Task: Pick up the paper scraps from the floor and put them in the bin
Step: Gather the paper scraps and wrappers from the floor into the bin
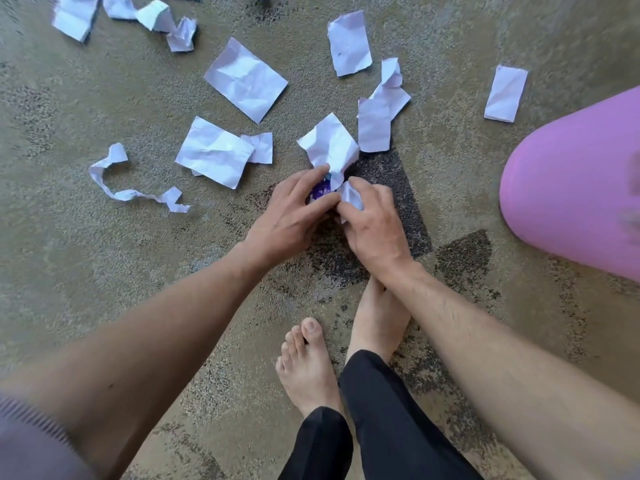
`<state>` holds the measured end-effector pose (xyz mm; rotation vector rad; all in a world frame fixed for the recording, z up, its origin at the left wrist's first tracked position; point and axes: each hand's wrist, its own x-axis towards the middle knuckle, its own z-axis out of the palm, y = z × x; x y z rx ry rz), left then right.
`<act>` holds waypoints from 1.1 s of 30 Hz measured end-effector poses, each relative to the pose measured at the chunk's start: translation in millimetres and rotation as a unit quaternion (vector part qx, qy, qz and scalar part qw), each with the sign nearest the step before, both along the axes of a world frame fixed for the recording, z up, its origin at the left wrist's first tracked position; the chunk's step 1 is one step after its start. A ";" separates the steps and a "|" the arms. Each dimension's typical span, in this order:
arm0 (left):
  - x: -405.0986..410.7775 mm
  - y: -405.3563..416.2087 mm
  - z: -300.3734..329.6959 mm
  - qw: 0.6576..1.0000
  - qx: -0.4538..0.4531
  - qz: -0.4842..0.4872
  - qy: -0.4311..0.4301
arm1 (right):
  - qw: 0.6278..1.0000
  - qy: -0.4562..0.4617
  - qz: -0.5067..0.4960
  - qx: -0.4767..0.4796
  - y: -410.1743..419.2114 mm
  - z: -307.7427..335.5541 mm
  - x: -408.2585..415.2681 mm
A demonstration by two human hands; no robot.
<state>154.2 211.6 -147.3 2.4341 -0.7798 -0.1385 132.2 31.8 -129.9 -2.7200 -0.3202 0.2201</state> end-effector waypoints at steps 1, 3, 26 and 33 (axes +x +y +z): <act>1.5 -0.2 0.8 1.000 0.008 0.002 -0.001 | 1.000 0.010 -0.010 0.015 -1.1 3.1 2.1; 6.1 -1.4 3.2 1.000 0.024 0.001 -0.007 | 0.998 0.030 -0.039 0.036 -3.3 7.5 6.6; 29.2 -92.6 258.1 0.695 -0.407 0.374 0.461 | 0.717 0.128 -0.468 0.501 -49.8 270.1 -8.0; 58.0 -184.4 356.9 0.757 -0.416 0.242 0.443 | 0.679 -0.012 -0.551 0.485 -135.9 355.7 -12.4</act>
